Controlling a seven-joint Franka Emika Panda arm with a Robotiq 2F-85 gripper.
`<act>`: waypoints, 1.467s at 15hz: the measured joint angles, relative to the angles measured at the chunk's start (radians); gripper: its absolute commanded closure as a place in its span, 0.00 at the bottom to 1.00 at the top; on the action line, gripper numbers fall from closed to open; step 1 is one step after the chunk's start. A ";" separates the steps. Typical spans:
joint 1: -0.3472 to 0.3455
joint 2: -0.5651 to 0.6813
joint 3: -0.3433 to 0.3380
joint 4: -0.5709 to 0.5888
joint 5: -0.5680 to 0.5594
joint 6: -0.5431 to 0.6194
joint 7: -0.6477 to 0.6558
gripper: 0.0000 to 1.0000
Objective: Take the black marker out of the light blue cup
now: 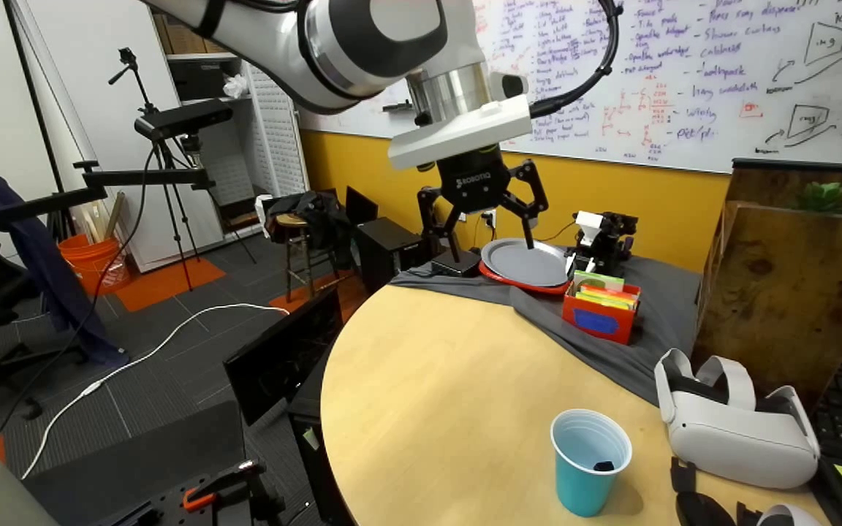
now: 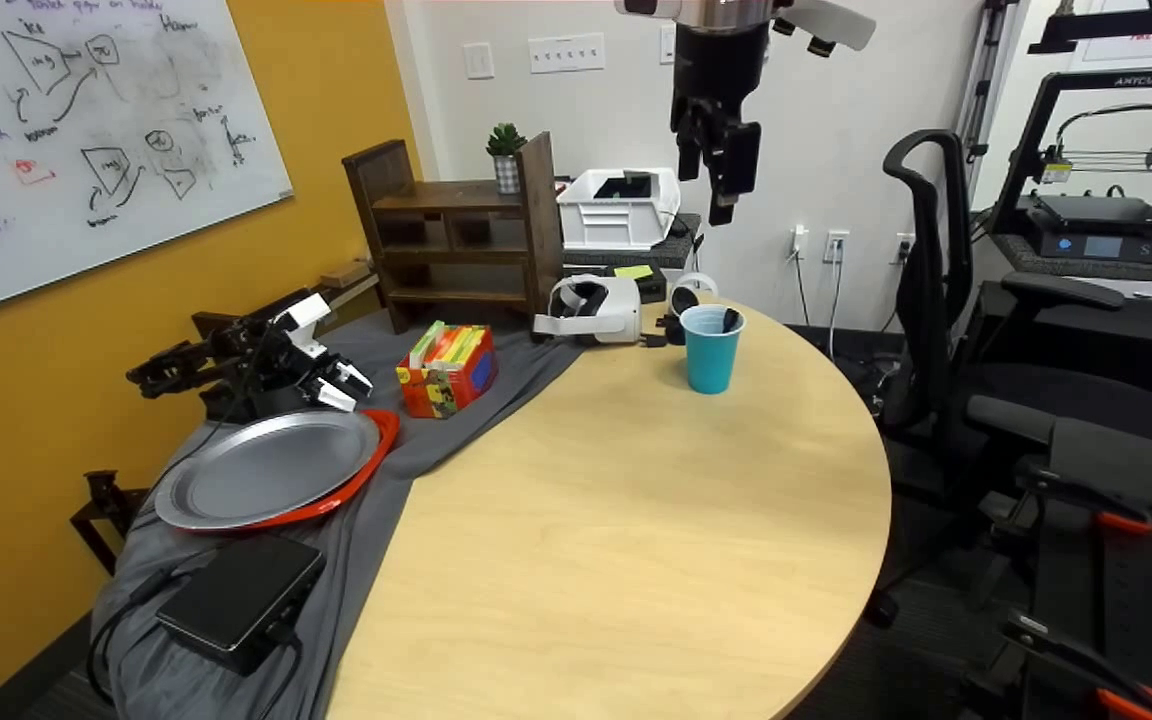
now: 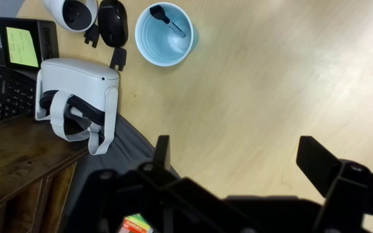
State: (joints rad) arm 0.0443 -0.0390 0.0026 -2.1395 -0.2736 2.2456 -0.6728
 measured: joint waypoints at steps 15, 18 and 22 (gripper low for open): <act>-0.077 0.166 -0.027 0.075 -0.040 0.005 -0.248 0.00; -0.087 0.180 -0.029 0.075 -0.055 0.006 -0.248 0.00; -0.099 0.189 -0.031 0.075 -0.063 0.006 -0.248 0.00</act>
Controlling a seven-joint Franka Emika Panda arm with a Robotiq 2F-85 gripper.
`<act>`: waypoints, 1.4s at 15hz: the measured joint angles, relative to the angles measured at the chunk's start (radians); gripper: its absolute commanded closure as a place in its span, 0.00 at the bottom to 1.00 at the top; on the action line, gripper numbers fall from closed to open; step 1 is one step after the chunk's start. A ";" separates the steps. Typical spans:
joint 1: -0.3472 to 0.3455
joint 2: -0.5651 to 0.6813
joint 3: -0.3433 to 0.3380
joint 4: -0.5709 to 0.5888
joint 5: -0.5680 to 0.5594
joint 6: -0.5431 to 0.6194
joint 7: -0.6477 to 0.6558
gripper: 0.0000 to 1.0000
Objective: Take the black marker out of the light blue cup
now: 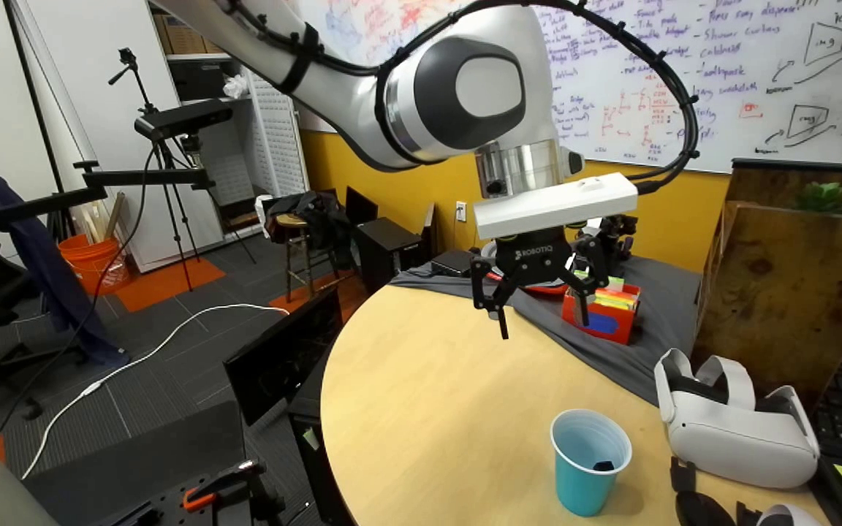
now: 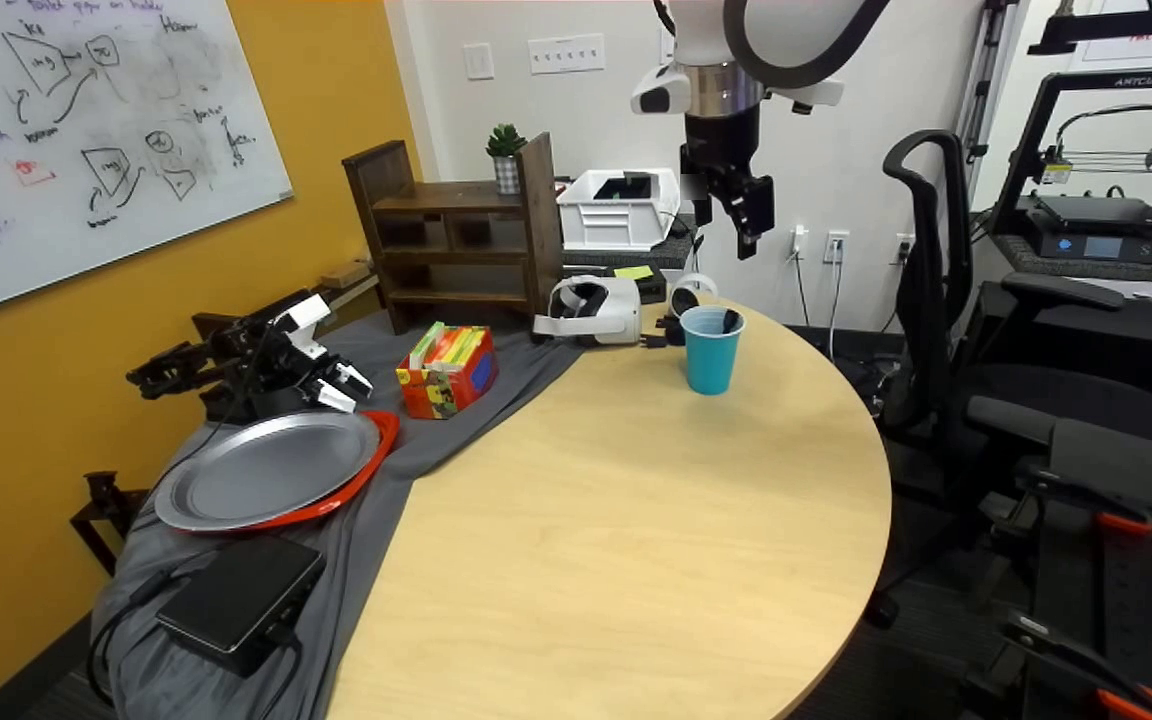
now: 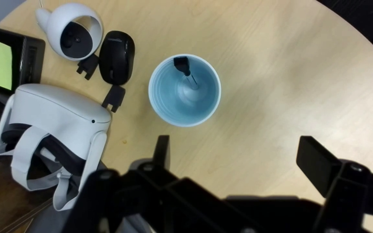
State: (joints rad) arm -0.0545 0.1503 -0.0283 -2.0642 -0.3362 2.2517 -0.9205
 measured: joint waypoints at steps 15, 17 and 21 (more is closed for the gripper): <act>-0.003 0.060 0.000 0.017 0.000 -0.001 0.001 0.07; -0.005 0.075 0.000 0.031 0.000 -0.001 0.001 0.15; -0.011 0.103 0.000 0.067 0.000 -0.003 -0.001 0.28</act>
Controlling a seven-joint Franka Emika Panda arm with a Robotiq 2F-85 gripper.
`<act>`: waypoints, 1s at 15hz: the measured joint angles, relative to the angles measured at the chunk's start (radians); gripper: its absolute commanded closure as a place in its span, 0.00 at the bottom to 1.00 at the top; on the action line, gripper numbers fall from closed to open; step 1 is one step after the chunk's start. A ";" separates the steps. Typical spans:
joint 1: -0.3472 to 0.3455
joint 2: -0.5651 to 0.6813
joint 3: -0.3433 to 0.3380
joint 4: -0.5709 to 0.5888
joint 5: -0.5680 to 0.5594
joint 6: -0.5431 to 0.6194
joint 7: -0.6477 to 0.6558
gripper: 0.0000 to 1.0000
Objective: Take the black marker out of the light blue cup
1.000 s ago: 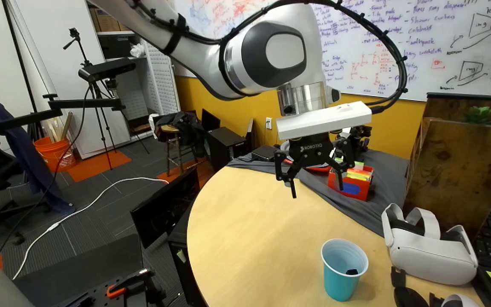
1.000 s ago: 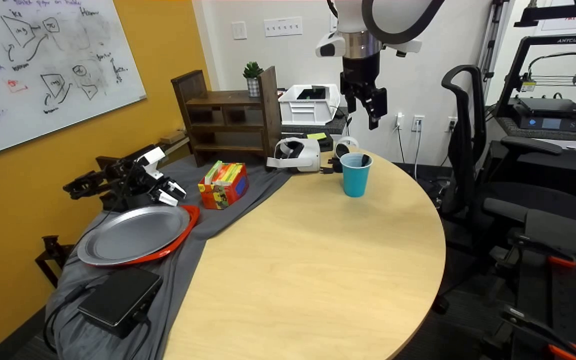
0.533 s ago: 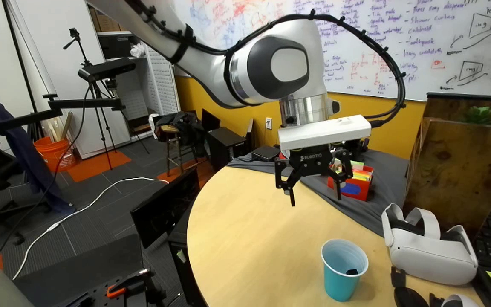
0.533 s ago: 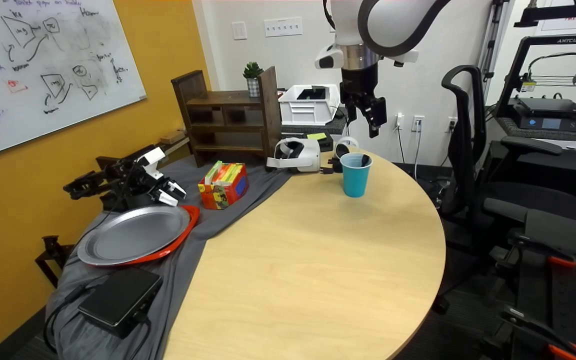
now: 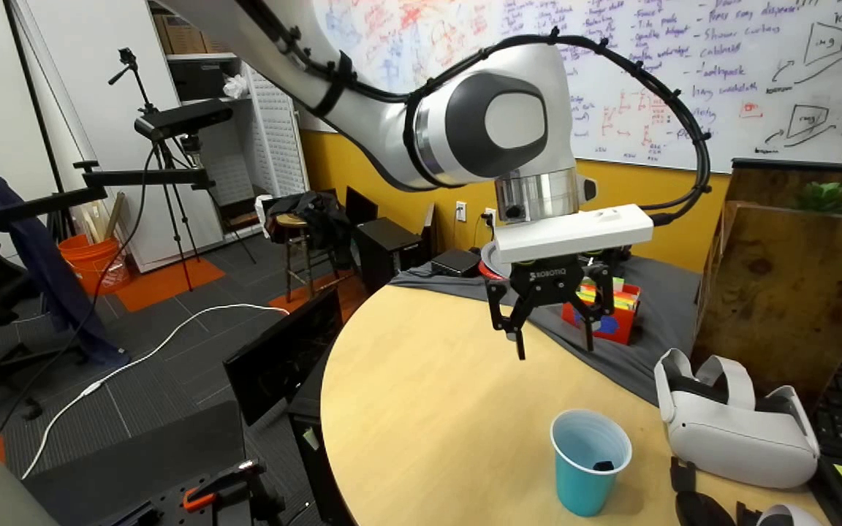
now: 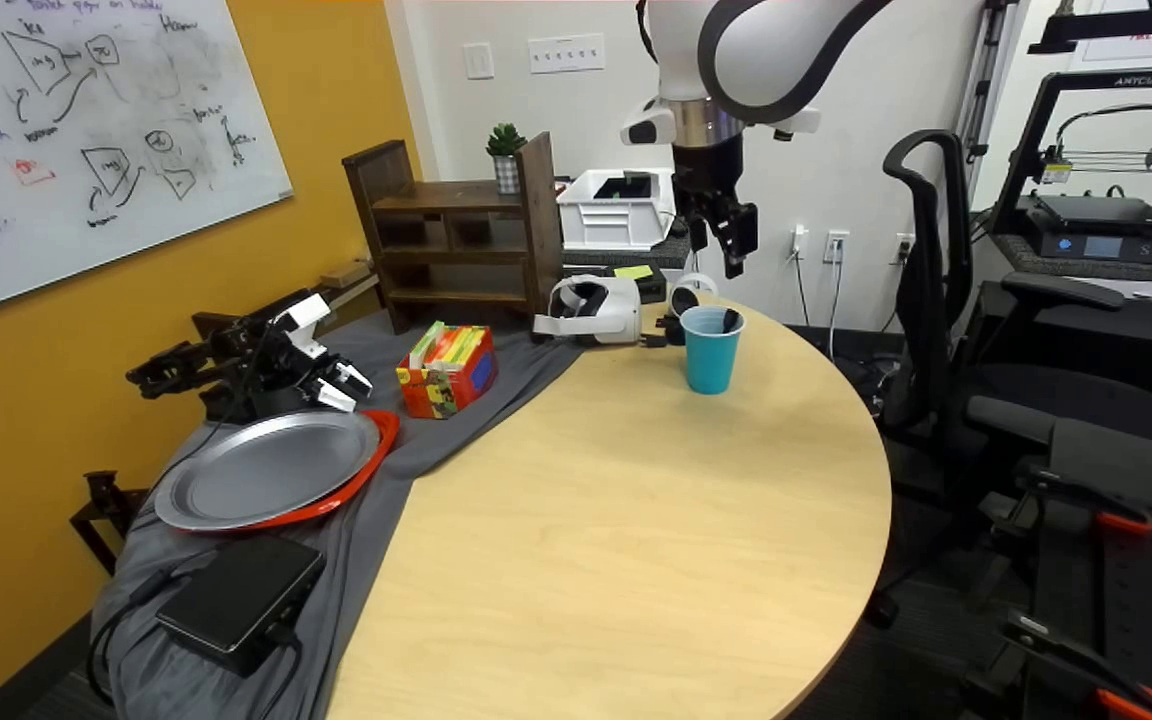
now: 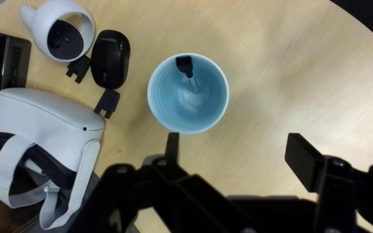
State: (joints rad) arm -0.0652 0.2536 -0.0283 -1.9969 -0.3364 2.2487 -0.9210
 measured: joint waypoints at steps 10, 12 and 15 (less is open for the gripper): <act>-0.028 0.114 -0.006 0.112 -0.005 -0.055 -0.077 0.53; -0.028 0.134 -0.008 0.129 -0.012 -0.067 -0.077 0.54; -0.028 0.154 -0.011 0.141 -0.029 -0.073 -0.077 0.48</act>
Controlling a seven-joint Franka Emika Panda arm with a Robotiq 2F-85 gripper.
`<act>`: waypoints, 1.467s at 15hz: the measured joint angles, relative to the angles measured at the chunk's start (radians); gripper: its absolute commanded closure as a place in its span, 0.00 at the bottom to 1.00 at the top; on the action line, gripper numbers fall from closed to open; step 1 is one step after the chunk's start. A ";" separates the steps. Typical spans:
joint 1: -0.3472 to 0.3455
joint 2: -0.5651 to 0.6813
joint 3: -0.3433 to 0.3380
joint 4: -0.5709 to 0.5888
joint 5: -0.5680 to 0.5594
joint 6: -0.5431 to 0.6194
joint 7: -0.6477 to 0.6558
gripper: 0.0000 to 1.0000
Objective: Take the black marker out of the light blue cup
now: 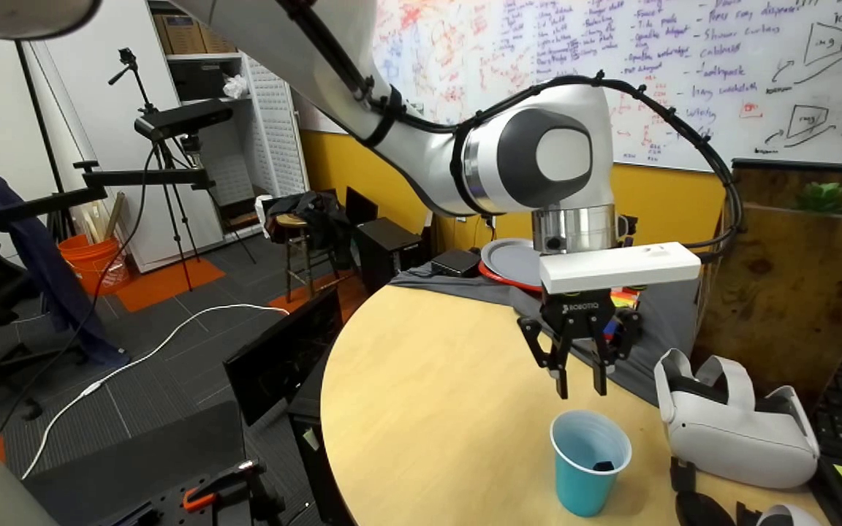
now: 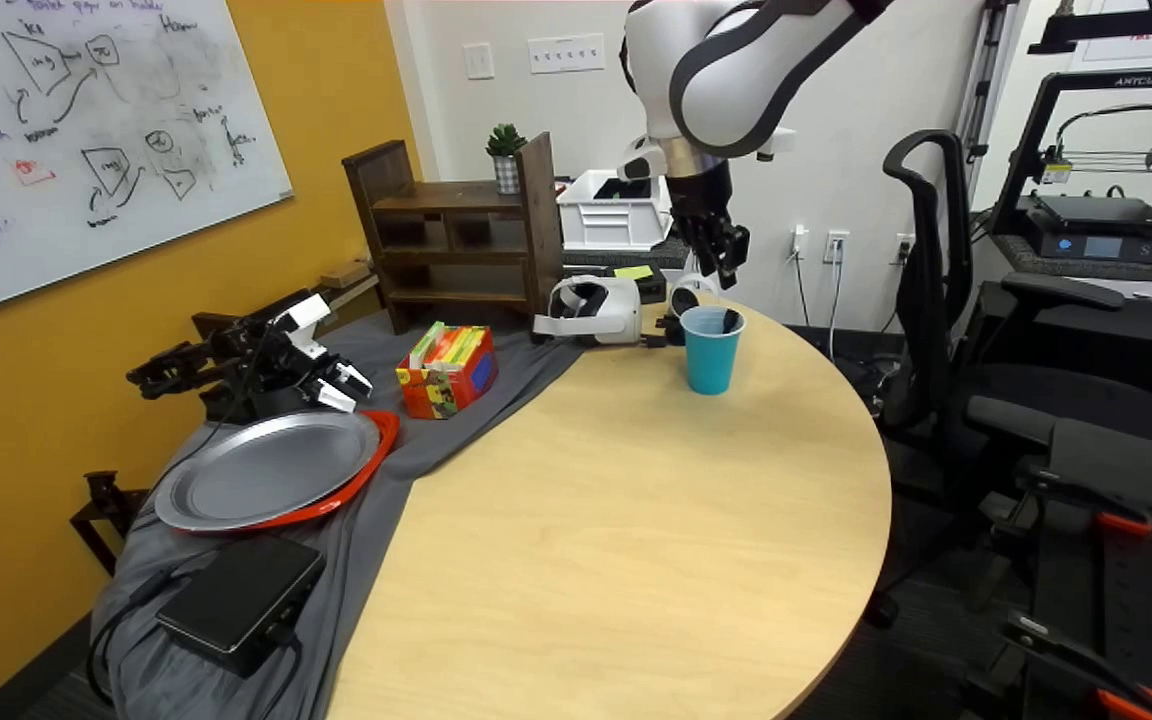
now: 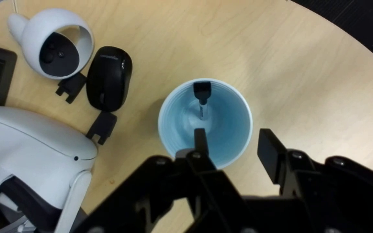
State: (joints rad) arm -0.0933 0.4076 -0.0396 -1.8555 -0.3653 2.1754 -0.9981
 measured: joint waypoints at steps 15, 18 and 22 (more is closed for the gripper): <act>0.000 0.085 -0.010 0.015 -0.064 0.003 0.000 0.76; 0.001 0.099 -0.010 0.025 -0.068 0.004 0.000 0.70; 0.002 0.122 -0.010 0.046 -0.089 0.006 0.000 0.59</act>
State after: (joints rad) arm -0.0915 0.5293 -0.0498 -1.8094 -0.4545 2.1815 -0.9977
